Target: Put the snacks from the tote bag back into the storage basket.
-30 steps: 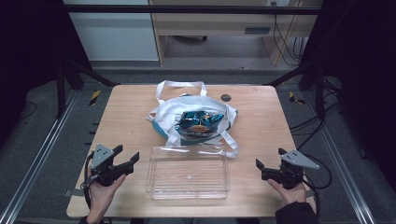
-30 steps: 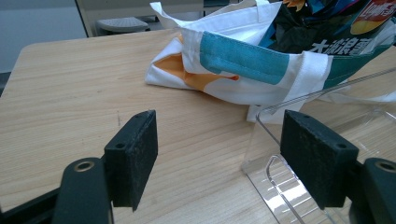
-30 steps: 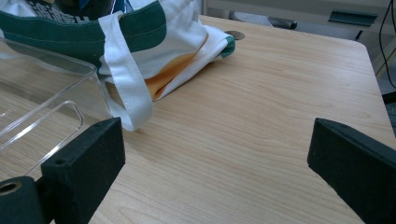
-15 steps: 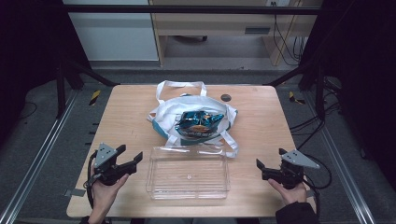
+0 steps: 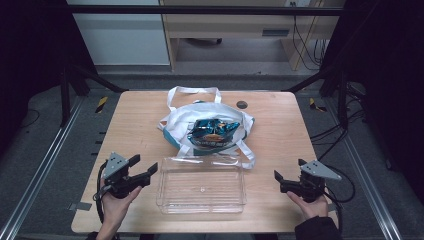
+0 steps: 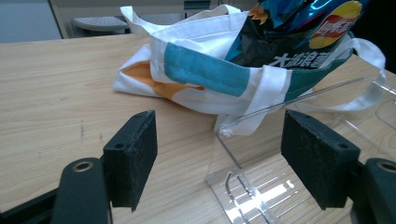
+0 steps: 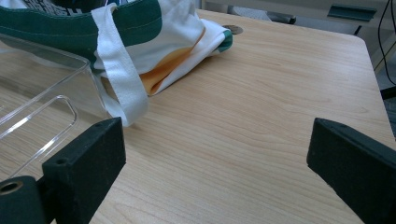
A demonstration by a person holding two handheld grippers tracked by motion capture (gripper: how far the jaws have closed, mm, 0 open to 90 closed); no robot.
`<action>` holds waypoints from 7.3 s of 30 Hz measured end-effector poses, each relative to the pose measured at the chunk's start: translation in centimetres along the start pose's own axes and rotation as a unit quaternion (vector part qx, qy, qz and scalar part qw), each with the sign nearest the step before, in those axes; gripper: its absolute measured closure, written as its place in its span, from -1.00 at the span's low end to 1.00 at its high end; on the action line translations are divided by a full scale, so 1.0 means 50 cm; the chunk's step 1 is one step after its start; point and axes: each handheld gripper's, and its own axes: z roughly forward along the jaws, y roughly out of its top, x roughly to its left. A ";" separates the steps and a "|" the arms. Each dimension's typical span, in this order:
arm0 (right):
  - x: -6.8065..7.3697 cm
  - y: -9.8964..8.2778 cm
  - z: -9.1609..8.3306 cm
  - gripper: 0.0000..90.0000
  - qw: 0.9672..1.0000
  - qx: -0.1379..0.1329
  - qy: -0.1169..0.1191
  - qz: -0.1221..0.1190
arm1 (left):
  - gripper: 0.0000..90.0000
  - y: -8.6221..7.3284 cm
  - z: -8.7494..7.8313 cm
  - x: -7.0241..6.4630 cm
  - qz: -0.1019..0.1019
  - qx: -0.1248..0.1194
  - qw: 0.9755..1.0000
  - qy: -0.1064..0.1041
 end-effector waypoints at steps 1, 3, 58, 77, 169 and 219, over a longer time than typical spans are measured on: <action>0.000 0.000 0.000 -0.89 1.000 0.000 0.000 0.001 | -0.40 0.003 0.001 -0.005 0.002 -0.001 1.000 -0.002; -0.001 0.000 0.001 -0.89 1.000 0.000 0.000 0.002 | -0.40 0.005 0.001 -0.007 0.003 -0.001 1.000 -0.003; 0.001 0.000 0.003 -0.89 1.000 0.003 0.004 0.002 | -0.40 0.086 0.093 -0.069 0.036 -0.006 0.999 -0.024; 0.001 0.000 0.005 -0.89 1.000 0.004 0.004 0.002 | -0.35 0.122 0.113 -0.078 0.036 -0.023 0.999 -0.033; 0.004 0.003 0.008 -0.89 1.000 0.007 0.008 0.000 | 0.97 0.171 0.230 -0.136 0.046 -0.006 0.998 -0.035; 0.004 0.004 0.007 -0.88 1.000 0.008 0.010 0.004 | 0.99 0.286 0.081 -0.161 0.020 -0.114 0.991 -0.064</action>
